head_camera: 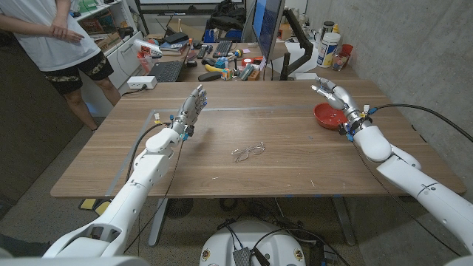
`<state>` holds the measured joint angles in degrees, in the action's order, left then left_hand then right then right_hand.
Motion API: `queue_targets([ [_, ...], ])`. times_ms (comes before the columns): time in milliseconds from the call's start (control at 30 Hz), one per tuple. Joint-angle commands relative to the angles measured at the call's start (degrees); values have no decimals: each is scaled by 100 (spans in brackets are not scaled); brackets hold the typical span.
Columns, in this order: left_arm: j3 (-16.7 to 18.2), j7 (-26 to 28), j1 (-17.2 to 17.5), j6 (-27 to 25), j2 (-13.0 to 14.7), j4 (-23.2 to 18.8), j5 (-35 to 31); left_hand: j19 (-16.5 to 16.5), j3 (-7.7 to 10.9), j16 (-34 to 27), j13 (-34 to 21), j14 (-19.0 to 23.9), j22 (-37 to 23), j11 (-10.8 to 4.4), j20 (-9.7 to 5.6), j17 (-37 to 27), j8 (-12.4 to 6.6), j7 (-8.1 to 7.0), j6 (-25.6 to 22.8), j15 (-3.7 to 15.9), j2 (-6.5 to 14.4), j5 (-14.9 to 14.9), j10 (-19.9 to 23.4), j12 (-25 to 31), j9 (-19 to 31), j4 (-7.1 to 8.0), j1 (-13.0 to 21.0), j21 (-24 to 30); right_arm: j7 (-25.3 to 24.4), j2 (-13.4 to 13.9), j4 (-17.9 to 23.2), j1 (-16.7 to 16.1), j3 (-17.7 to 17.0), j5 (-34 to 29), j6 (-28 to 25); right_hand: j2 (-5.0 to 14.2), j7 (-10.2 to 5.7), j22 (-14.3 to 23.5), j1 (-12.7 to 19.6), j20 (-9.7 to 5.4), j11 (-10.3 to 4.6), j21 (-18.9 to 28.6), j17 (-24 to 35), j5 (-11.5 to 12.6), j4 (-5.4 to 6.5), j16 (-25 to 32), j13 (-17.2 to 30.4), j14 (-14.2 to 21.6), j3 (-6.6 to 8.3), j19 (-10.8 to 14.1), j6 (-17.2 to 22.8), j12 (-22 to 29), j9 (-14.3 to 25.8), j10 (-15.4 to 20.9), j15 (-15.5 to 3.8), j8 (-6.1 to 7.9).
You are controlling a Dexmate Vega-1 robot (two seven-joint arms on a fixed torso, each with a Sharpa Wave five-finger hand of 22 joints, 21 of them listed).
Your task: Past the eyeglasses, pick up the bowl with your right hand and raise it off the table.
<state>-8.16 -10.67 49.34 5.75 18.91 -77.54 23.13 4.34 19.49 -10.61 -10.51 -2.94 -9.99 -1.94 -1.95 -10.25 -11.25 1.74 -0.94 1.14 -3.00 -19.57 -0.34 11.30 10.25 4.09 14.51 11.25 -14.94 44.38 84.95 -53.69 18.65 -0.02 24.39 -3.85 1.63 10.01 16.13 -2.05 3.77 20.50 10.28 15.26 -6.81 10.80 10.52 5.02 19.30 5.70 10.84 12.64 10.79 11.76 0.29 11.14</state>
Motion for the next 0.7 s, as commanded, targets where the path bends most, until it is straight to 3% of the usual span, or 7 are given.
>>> queue_targets([
  [33,-24,22,-26,-1,-13,-3,-21,49,-34,-9,-25,-28,-25,12,-384,-18,-10,22,-36,-28,-9,11,-11,16,33,11,63,7,-143,106,73,-45,-4,-351,-113,2,-15,8,40,-36,-13,-40,9,35,-31,0,28,34,5,54,17,-1,9,-5,1,3],
  [700,-79,-64,-152,63,-77,174,-45,66,-58,-9,-25,-30,-25,7,-350,-20,-5,18,-36,-22,2,16,-9,18,33,14,69,4,-382,360,240,-157,-52,-950,-374,-16,-40,9,75,-17,-50,-95,11,54,-51,-4,29,31,-8,74,-34,-24,9,-58,14,-11],
])
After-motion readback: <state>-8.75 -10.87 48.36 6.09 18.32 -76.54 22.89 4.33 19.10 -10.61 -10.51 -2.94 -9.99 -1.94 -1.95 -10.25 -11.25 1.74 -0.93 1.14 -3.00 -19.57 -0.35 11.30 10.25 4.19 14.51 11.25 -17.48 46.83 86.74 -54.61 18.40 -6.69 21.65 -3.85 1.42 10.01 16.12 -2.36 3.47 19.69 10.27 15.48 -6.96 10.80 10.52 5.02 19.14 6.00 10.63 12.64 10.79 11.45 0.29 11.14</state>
